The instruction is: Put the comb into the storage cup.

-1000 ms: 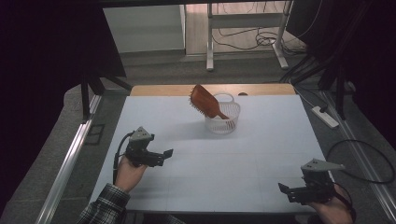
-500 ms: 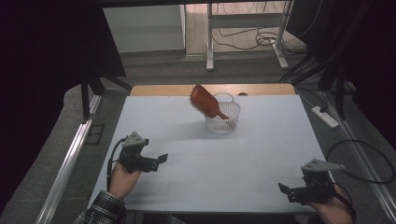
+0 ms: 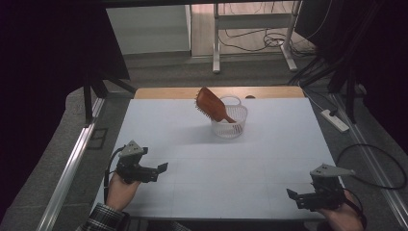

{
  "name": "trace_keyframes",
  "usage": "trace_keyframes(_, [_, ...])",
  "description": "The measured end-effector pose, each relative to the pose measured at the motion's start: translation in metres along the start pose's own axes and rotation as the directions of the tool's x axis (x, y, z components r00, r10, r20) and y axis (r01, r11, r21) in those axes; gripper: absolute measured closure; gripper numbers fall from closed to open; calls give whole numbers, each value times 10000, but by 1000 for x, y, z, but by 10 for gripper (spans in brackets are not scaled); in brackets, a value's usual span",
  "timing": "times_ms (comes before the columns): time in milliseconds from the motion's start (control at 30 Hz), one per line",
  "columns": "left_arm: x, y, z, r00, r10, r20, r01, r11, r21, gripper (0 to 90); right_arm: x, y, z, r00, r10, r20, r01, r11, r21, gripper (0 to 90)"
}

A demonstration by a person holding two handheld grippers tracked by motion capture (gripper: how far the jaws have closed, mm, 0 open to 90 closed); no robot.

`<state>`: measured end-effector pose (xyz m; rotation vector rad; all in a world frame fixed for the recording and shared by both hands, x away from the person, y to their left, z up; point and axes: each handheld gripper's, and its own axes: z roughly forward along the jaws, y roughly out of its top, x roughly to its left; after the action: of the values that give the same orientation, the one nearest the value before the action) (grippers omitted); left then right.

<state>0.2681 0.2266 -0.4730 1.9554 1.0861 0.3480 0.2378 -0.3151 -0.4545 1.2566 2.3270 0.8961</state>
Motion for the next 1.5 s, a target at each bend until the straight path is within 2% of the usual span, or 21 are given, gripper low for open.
trace_keyframes(700, [0, -19, -23, 9990, -199, -391, 203, 9997, 111, 1, 0, 0, 0, 10000, -8, 43, 8, 10000, 1, 0])
trace_keyframes(1200, [-3, -29, -34, 9978, -252, -618, 271, 9992, 293, 1, 1, 0, 0, 10000, -2, 63, 2, 10000, 12, 0])
trace_keyframes(1500, [-1, -37, -42, 9967, -484, -655, 510, 9979, 387, 1, 1, 0, 0, 10000, -14, 72, 14, 10000, 31, 0])
